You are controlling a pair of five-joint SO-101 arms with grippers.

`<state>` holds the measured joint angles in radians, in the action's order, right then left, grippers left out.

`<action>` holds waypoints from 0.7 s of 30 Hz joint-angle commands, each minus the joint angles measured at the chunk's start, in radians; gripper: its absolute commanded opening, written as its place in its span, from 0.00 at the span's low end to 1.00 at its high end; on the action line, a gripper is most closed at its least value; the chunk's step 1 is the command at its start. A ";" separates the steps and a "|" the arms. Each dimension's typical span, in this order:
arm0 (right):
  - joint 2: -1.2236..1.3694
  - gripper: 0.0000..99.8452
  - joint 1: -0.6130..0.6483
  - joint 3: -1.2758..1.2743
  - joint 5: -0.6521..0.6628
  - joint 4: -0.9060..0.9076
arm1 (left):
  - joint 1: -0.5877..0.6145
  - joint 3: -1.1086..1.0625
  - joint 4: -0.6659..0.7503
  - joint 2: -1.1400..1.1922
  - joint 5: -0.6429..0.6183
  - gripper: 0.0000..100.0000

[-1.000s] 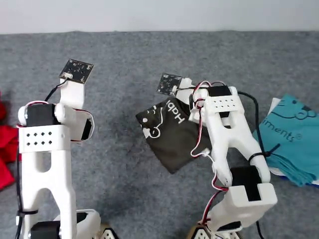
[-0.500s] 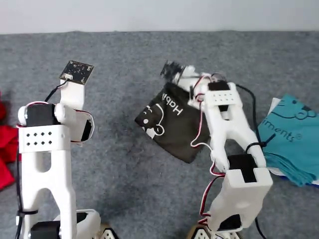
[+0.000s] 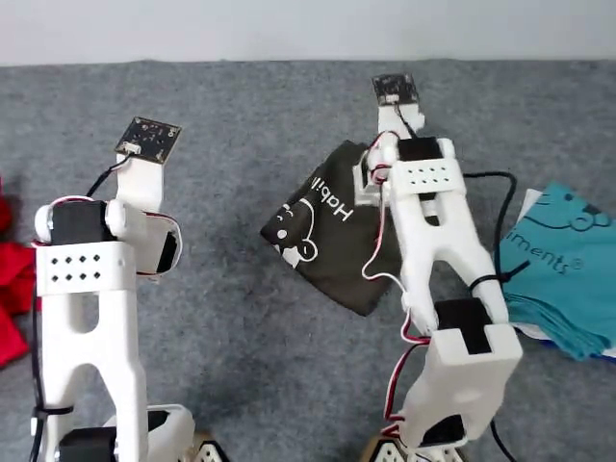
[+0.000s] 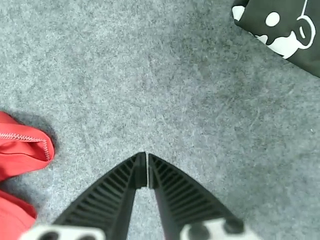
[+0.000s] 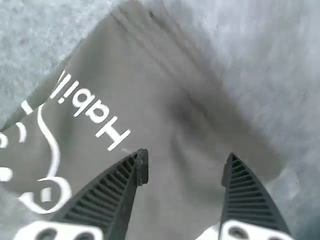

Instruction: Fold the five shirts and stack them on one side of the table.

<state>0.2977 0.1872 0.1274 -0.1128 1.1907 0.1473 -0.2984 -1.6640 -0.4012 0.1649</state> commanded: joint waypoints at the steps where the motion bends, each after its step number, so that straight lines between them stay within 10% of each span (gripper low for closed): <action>1: -0.114 0.25 0.045 0.057 -0.176 0.116 | -0.005 0.021 -0.009 -0.002 0.002 0.01; 11: -0.163 0.47 0.090 0.051 -0.577 0.228 | -0.005 0.019 -0.009 -0.002 0.002 0.01; 21: 0.059 0.48 0.087 0.051 -0.761 0.027 | 0.000 0.019 -0.011 -0.002 0.002 0.01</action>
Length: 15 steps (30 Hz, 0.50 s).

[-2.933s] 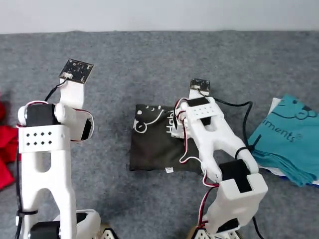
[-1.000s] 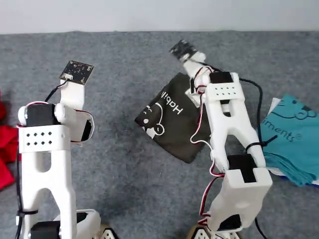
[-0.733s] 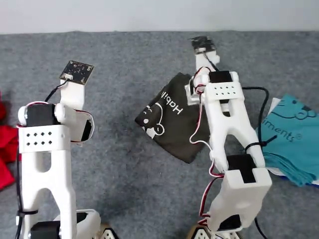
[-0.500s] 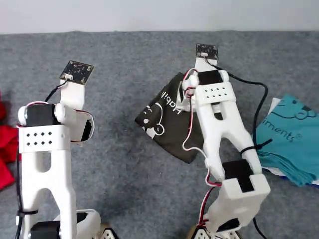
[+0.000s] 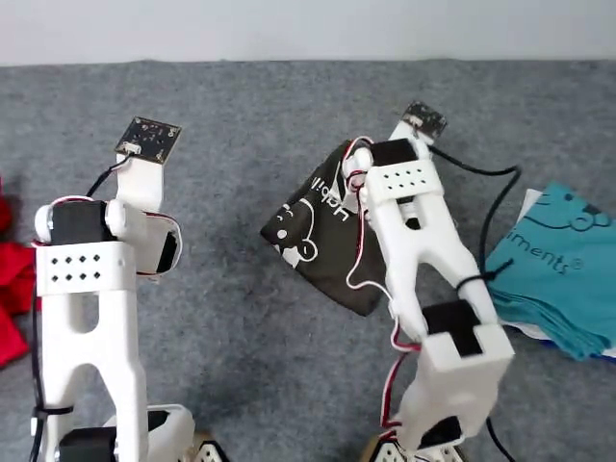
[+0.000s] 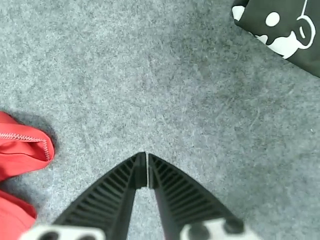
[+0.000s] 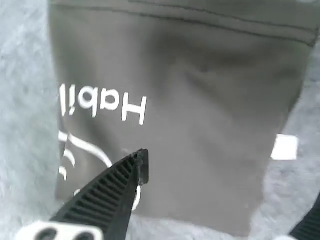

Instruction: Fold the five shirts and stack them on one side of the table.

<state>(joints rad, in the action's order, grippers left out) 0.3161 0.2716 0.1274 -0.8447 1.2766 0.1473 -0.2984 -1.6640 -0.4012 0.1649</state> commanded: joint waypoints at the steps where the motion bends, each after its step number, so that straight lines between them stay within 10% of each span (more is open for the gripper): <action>1: 0.073 0.48 0.002 0.051 -0.031 -0.084 | 0.002 0.019 -0.011 -0.002 0.002 0.01; 11: 0.323 0.47 0.001 0.057 -0.028 -0.232 | 0.003 0.019 -0.012 -0.003 0.069 0.01; 15: 0.344 0.29 -0.002 0.057 -0.026 -0.232 | 0.003 0.021 -0.021 -0.003 0.071 0.01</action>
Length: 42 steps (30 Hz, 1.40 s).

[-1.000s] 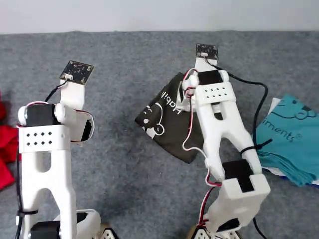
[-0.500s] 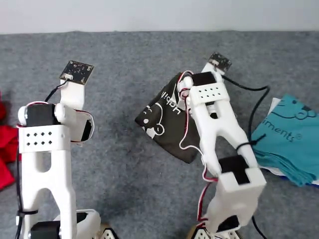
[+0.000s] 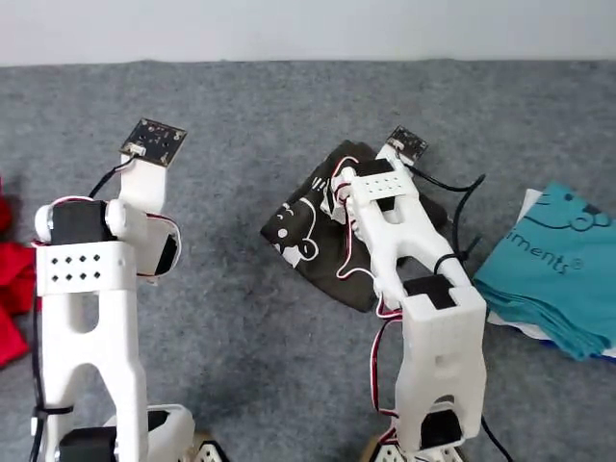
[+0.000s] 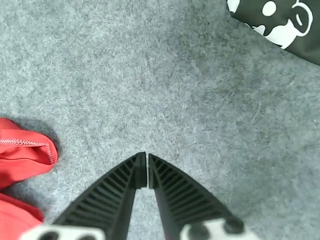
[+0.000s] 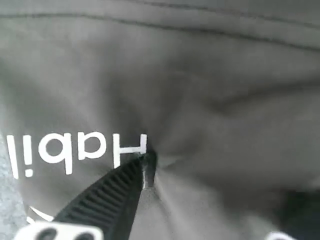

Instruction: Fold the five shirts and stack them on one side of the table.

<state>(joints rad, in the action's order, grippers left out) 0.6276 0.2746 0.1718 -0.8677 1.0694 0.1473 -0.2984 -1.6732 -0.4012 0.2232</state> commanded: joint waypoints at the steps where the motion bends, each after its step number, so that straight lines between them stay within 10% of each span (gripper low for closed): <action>1: 0.031 0.22 -0.012 0.012 -0.003 -0.025 | 0.003 0.021 -0.012 -0.003 0.012 0.01; 5: 0.030 0.00 -0.033 0.012 0.037 -0.022 | 0.003 0.021 -0.012 -0.003 0.014 0.01; 42: -0.782 0.01 -0.427 0.034 0.850 0.486 | -0.005 0.022 -0.014 -0.002 0.008 0.01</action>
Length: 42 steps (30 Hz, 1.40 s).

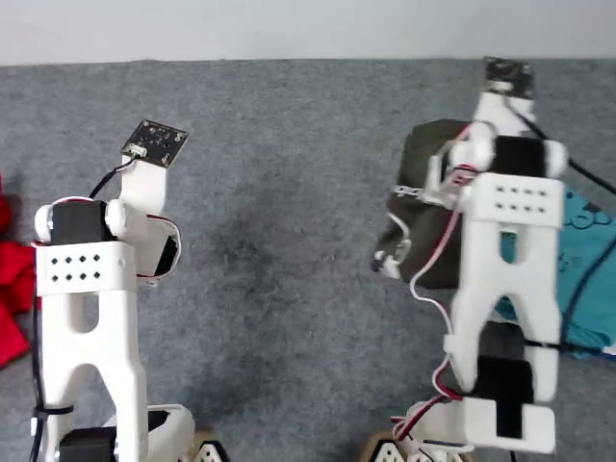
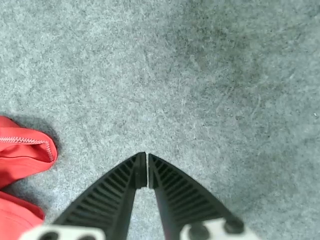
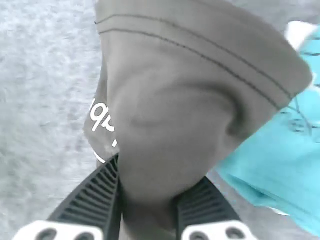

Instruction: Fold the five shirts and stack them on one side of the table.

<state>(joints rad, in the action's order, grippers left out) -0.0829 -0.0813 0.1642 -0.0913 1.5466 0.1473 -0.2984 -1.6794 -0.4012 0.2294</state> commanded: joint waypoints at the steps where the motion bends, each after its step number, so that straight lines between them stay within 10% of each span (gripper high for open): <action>1: -0.076 0.01 -0.096 0.041 0.097 0.005 | -0.005 0.022 -0.008 -0.002 0.002 0.01; 28: 0.071 0.02 -0.521 0.040 0.405 -0.202 | -0.006 0.022 -0.002 0.006 0.006 0.01; 36: 0.124 0.38 -0.656 0.094 0.471 -0.194 | -0.006 0.021 -0.002 0.006 0.006 0.01; 42: 0.053 0.39 -0.611 0.161 0.417 -0.177 | -0.006 0.019 -0.002 0.006 0.006 0.01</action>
<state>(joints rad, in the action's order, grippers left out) 0.0552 -0.7227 0.2654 0.3429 1.3656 0.1473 -0.2984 -1.6794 -0.3920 0.2294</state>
